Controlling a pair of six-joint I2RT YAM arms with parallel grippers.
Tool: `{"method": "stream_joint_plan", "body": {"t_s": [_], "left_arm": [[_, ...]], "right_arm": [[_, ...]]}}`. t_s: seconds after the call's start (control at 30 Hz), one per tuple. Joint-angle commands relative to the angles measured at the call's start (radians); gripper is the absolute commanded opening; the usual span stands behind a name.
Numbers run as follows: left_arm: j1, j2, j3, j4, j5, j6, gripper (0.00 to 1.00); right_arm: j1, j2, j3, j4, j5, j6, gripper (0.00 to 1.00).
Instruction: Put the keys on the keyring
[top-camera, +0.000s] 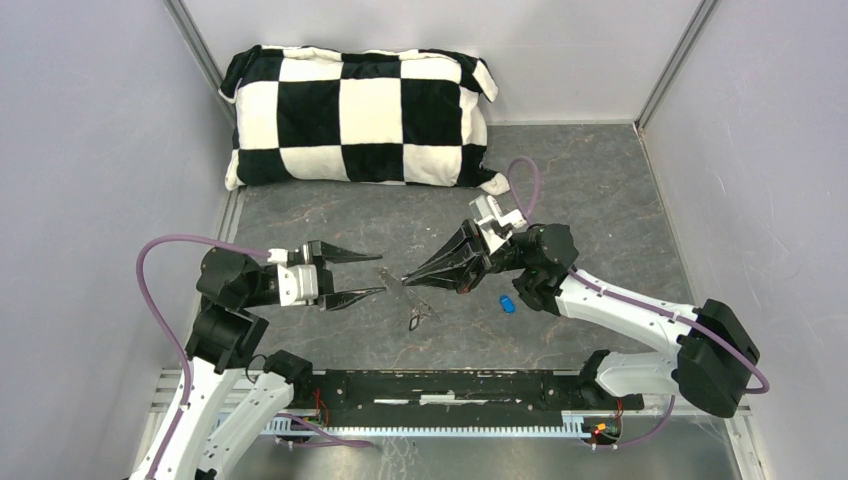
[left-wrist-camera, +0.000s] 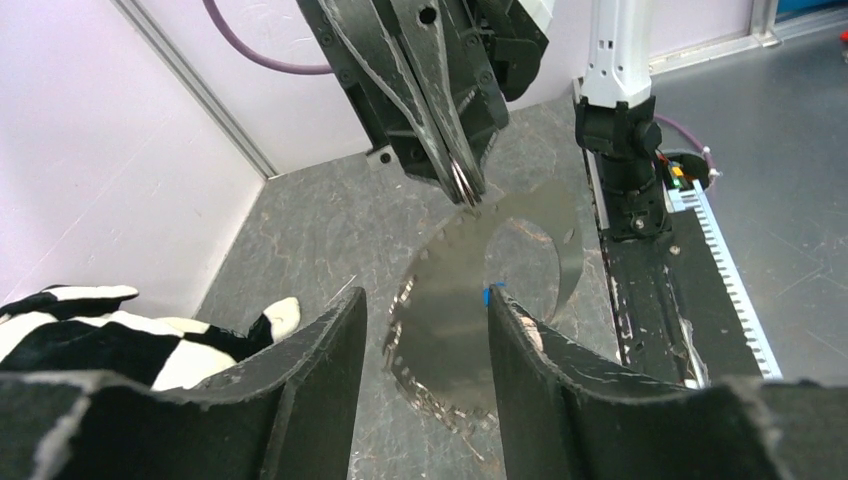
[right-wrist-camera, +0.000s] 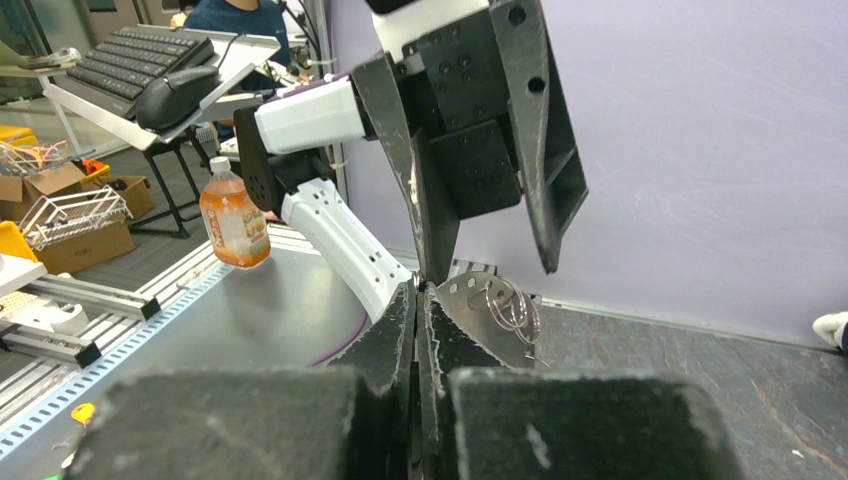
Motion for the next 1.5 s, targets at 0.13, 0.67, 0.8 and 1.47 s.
{"method": "stream_joint_plan", "body": {"t_s": [0.13,0.67,0.8,1.47], "left_arm": [[0.001,0.006,0.041,-0.007,0.050,0.053,0.57],[0.000,0.071,0.044,-0.034,0.097,0.006,0.29],[0.002,0.099,0.048,-0.034,0.103,-0.003,0.30],[-0.001,0.124,0.085,-0.049,0.040,-0.037,0.65]], "right_arm": [[-0.008,0.041,0.004,0.214,0.031,0.107,0.00],[-0.009,0.071,0.023,0.074,0.148,-0.004,0.00],[-0.008,0.091,0.025,0.103,0.144,0.020,0.00],[-0.013,0.052,0.018,-0.030,0.153,-0.081,0.00]]}}
